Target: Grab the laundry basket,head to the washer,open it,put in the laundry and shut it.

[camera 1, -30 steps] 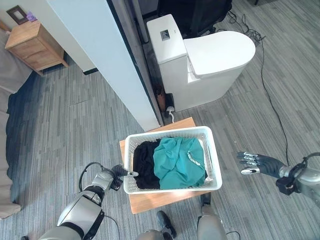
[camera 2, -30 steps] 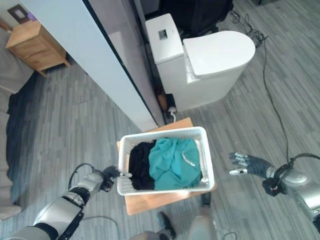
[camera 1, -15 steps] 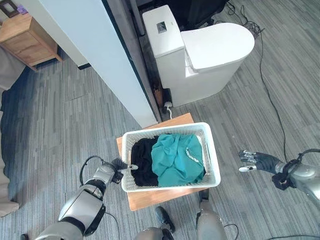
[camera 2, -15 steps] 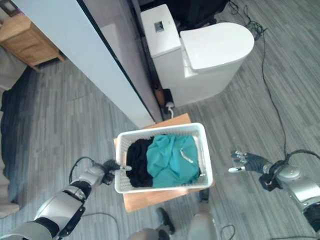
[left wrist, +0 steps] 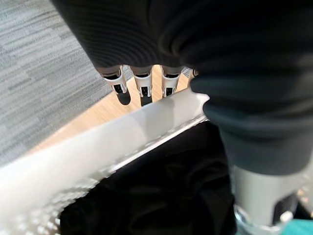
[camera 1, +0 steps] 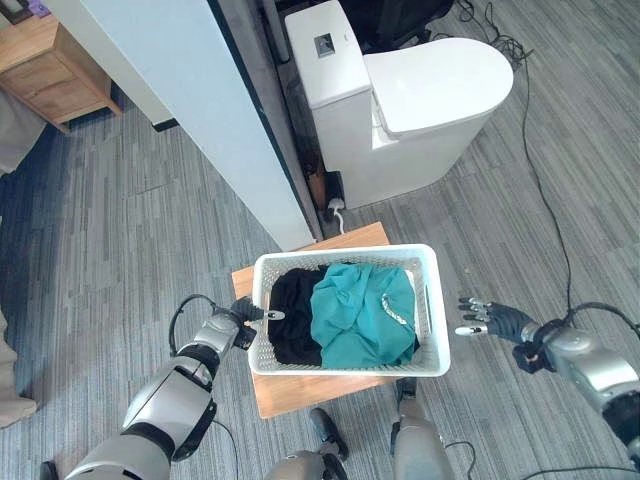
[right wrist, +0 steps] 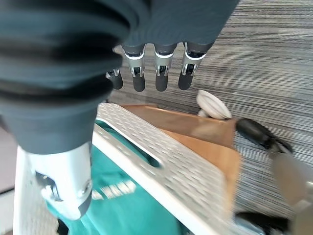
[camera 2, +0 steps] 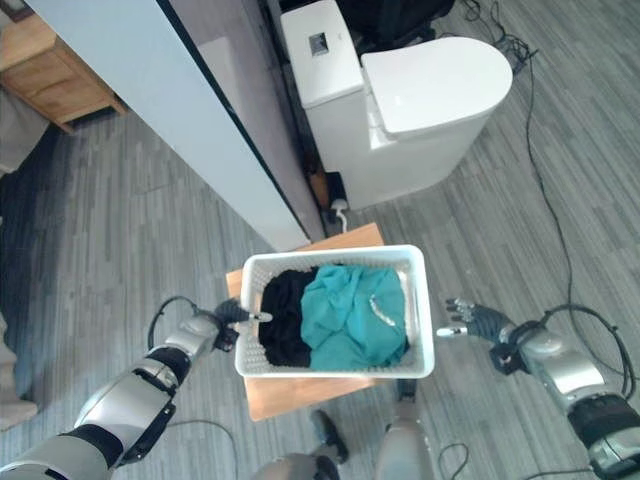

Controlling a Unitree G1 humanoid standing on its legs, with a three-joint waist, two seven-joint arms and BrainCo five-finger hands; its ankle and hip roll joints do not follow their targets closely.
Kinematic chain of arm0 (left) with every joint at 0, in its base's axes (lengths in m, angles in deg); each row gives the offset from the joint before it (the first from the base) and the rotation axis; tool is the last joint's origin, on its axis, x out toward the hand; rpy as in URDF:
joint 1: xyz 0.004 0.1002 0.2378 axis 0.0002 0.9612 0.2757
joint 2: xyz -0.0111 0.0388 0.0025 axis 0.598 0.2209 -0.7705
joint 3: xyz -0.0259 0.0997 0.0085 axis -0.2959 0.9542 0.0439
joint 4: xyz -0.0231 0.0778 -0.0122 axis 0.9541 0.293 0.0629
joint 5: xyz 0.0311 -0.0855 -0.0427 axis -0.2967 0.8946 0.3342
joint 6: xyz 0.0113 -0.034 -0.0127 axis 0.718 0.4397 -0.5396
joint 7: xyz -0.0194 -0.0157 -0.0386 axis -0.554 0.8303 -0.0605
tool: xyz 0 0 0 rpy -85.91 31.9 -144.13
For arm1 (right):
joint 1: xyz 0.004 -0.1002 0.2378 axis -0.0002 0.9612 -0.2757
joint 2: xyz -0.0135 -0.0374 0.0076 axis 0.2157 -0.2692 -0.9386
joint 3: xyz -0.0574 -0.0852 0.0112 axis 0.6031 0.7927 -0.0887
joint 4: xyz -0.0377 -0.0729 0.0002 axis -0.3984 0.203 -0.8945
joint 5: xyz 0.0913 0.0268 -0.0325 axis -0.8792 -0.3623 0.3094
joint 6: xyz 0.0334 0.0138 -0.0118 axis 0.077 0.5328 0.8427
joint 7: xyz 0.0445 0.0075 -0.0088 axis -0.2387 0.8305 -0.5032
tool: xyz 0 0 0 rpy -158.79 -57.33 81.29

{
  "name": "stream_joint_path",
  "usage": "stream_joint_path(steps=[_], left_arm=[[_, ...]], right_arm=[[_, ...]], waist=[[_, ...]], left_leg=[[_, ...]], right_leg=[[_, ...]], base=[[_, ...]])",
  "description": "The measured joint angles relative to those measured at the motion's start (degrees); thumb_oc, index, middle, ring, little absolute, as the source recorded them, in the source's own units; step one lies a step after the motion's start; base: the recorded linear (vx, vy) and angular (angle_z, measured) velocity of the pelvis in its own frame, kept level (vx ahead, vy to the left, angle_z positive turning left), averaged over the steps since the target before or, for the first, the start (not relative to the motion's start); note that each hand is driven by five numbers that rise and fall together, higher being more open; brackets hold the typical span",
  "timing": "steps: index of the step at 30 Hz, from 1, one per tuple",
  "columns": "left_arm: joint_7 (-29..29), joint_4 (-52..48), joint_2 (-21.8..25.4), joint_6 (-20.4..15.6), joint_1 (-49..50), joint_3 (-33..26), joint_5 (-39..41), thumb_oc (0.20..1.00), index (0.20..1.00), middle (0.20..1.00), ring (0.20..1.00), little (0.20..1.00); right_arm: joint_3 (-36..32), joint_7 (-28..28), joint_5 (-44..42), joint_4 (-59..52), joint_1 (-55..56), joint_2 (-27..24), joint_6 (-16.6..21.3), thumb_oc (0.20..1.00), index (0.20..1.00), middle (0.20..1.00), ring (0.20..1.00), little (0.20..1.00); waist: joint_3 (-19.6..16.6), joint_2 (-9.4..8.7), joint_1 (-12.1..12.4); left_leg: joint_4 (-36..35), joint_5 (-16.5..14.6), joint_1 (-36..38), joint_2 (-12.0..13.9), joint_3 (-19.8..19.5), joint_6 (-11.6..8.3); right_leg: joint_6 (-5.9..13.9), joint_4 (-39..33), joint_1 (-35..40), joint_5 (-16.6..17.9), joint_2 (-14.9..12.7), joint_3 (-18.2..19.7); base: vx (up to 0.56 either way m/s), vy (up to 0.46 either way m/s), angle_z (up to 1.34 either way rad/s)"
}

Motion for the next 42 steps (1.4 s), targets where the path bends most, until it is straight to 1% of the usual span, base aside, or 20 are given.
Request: stream_joint_path(steps=[1,3,5,7,10,11,13,15,16,17,18,20,22,24,32,36,38,40,41,42], left_arm=[[-0.05,-0.01,-0.1,0.0,-0.24,0.36,0.13,1.0,1.0,1.0,1.0,1.0],[-0.42,0.0,-0.91,-0.05,-1.37,1.59,1.95,1.0,1.0,1.0,1.0,1.0],[-0.48,0.0,-1.09,-0.07,-1.6,1.88,2.3,1.0,1.0,1.0,1.0,1.0],[-1.29,0.05,-1.03,-0.06,-1.71,1.97,2.46,1.0,1.0,1.0,1.0,1.0],[-1.54,0.04,-1.08,-0.06,-2.0,2.01,4.17,1.0,1.0,1.0,1.0,1.0],[-1.55,0.02,-1.11,-0.06,-2.38,2.0,4.26,1.0,1.0,1.0,1.0,1.0],[-1.55,0.03,-1.12,-0.07,-2.38,2.15,4.57,1.0,1.0,1.0,1.0,1.0],[-1.74,0.13,-1.3,0.02,-2.54,2.3,4.61,1.0,1.0,1.0,1.0,1.0],[-1.67,0.23,-1.11,-0.07,-2.71,2.26,4.61,1.0,1.0,1.0,1.0,1.0],[-1.67,0.82,-1.13,-0.05,-2.85,2.26,4.61,1.0,1.0,1.0,1.0,1.0],[-1.67,1.23,-1.38,0.0,-3.16,2.3,4.66,1.0,1.0,1.0,1.0,1.0],[-2.0,2.52,-1.44,0.01,-4.05,2.36,4.64,1.0,1.0,1.0,1.0,1.0],[-2.04,2.55,-1.47,0.02,-4.28,2.36,4.64,1.0,1.0,1.0,1.0,1.0],[-2.11,3.31,-1.47,0.02,-4.69,2.38,4.65,1.0,1.0,1.0,1.0,1.0],[-2.34,4.62,-1.66,0.13,-5.22,2.38,4.62,1.0,1.0,1.0,1.0,1.0],[-2.35,5.18,-1.6,0.5,-5.12,2.22,4.58,1.0,1.0,1.0,1.0,1.0],[-2.34,5.31,-1.15,0.5,-3.89,1.78,4.54,1.0,1.0,1.0,1.0,1.0],[-2.33,5.76,-1.09,0.5,-2.68,1.58,4.54,1.0,1.0,1.0,1.0,1.0],[-2.33,5.77,-1.08,0.5,-2.56,1.53,4.53,1.0,1.0,1.0,1.0,1.0],[-2.33,5.71,-1.04,0.47,-2.23,1.05,4.53,1.0,1.0,1.0,1.0,1.0]], right_arm=[[0.95,-0.22,0.01,0.89,-1.23,0.63,0.01,1.0,1.0,1.0,1.0,1.0],[3.6,-1.46,0.89,4.53,-5.84,3.83,-0.01,1.0,1.0,1.0,1.0,1.0],[4.21,-2.04,1.22,5.5,-7.2,5.46,0.0,1.0,1.0,1.0,1.0,1.0],[4.94,-2.59,2.0,9.19,-9.53,7.77,0.0,1.0,1.0,1.0,1.0,1.0],[6.26,-3.39,4.01,12.49,-12.29,9.22,0.02,1.0,1.0,1.0,1.0,1.0],[8.02,-3.48,5.93,15.25,-14.63,10.08,-0.04,1.0,1.0,1.0,1.0,1.0],[8.29,-3.29,8.44,16.56,-15.84,10.91,-0.02,1.0,1.0,1.0,1.0,1.0],[10.02,-3.48,10.5,21.02,-18.59,12.82,-0.15,1.0,1.0,1.0,1.0,1.0],[11.03,-3.09,11.81,22.95,-19.52,13.63,0.26,1.0,1.0,1.0,1.0,1.0],[12.17,-2.32,12.68,27.06,-21.72,15.25,0.43,1.0,1.0,1.0,1.0,1.0],[12.66,-1.85,13.72,27.66,-22.88,15.73,0.17,1.0,1.0,1.0,1.0,1.0],[13.31,-0.66,15.93,33.44,-26.41,17.72,0.44,1.0,1.0,1.0,1.0,1.0],[13.76,-0.55,16.08,35.38,-27.32,18.52,0.52,1.0,1.0,1.0,1.0,1.0],[14.21,-0.34,16.31,40.65,-29.32,21.24,1.0,1.0,1.0,1.0,1.0,1.0],[15.4,0.23,17.14,43.53,-29.7,22.93,1.47,1.0,1.0,1.0,1.0,1.0],[16.88,0.25,17.53,43.45,-28.39,23.73,1.36,1.0,1.0,1.0,1.0,1.0],[16.98,0.32,17.84,41.29,-25.54,24.27,1.16,1.0,1.0,1.0,1.0,1.0],[16.99,0.36,18.01,38.07,-22.26,24.33,0.07,1.0,1.0,1.0,1.0,1.0],[16.99,0.38,18.01,37.72,-21.8,24.31,0.0,0.94,0.94,0.94,0.94,0.94],[16.8,0.61,17.95,36.08,-19.63,24.28,-0.34,0.94,0.94,0.94,0.94,0.94]], waist=[[0.13,-0.12,0.17],[0.67,-0.41,0.54],[0.85,-0.59,0.66],[1.11,-0.87,0.55],[2.18,-1.02,0.6],[2.75,-0.97,0.67],[2.93,-0.88,0.88],[3.04,-0.94,0.69],[3.21,-0.95,1.02],[3.28,-1.07,0.82],[3.28,-1.16,0.69],[3.4,-1.39,0.56],[3.46,-1.47,0.6],[3.5,-1.65,0.65],[3.34,-2.34,0.58],[2.83,-3.5,0.52],[2.2,-4.7,0.51],[1.82,-5.28,0.37],[1.78,-5.36,0.33],[1.35,-5.86,0.17]], left_leg=[[0.0,0.03,0.0,0.0,0.01,0.02],[0.01,0.08,-0.06,-0.01,-0.09,0.08],[0.01,0.08,-0.11,-0.04,-0.12,0.08],[0.01,0.08,-0.15,-0.04,-0.08,0.08],[0.01,0.08,-0.18,-0.07,-0.12,0.08],[0.01,0.08,-0.19,-0.06,-0.16,0.09],[0.01,0.09,-0.18,-0.07,-0.23,0.1],[0.02,0.1,0.01,-0.07,-0.2,0.1],[0.02,0.1,0.14,-0.07,-0.41,0.11],[0.05,0.1,0.36,-0.06,-0.47,0.11],[0.09,0.1,0.44,-0.06,-0.5,0.11],[0.6,0.1,0.33,-0.07,-1.06,0.11],[0.74,0.1,0.58,-0.03,-1.26,0.11],[0.78,0.1,1.03,-0.03,-1.28,0.11],[0.83,0.22,1.51,-0.13,-1.25,0.27],[0.77,0.22,2.22,-0.2,-1.03,0.28],[0.55,0.22,3.26,-0.28,0.03,0.27],[0.03,0.21,5.0,-0.42,0.49,0.28],[0.03,0.21,5.18,-0.44,0.49,0.28],[-0.03,0.13,5.39,-0.54,0.57,0.37]], right_leg=[[-0.02,0.0,-0.01,0.02,0.02,0.01],[-0.02,0.0,0.0,0.01,-0.03,-0.03],[-0.02,0.0,-0.05,0.01,-0.04,-0.03],[-0.02,0.0,-0.12,0.01,-0.04,0.0],[-0.03,0.0,-0.13,0.02,-0.08,-0.02],[-0.03,0.0,-0.13,0.02,-0.07,-0.05],[-0.06,0.01,-0.05,0.04,-0.11,-0.12],[-0.07,0.01,0.11,0.04,-0.08,-0.1],[-0.07,0.01,0.39,0.04,-0.09,-0.23],[-0.08,0.01,0.61,0.05,-0.08,-0.23],[-0.1,0.02,0.74,0.06,-0.09,-0.28],[-0.28,0.02,0.94,0.2,-0.22,-0.37],[-0.31,0.02,1.34,0.23,-0.21,-0.49],[-0.54,0.03,1.8,0.4,-0.19,-0.44],[-0.71,0.04,2.25,0.84,0.07,-0.26],[-0.72,0.17,2.61,0.86,0.12,-0.04],[-0.8,0.32,2.98,0.92,0.22,0.55],[-0.79,0.31,4.26,0.91,0.27,1.22],[-0.79,0.31,4.42,0.91,0.26,1.23],[-0.7,0.31,4.52,0.91,0.21,1.35]], base=[[0.0,0.0,0.0],[-0.01,0.029,0.03],[0.0,0.019,0.01],[0.0,0.018,-0.01],[0.01,0.039,0.0],[0.01,0.053,0.01],[0.0,0.0,0.0],[0.0,0.0,0.0],[-0.01,0.055,0.03],[-0.01,0.034,0.03],[-0.01,0.043,0.02],[-0.02,0.029,0.06],[-0.02,0.032,0.05],[0.0,0.0,0.0],[-0.01,0.026,0.0],[0.0,0.037,-0.04],[0.04,0.033,-0.17],[0.04,0.019,-0.17],[0.02,0.016,-0.07],[0.0,0.0,0.0]])
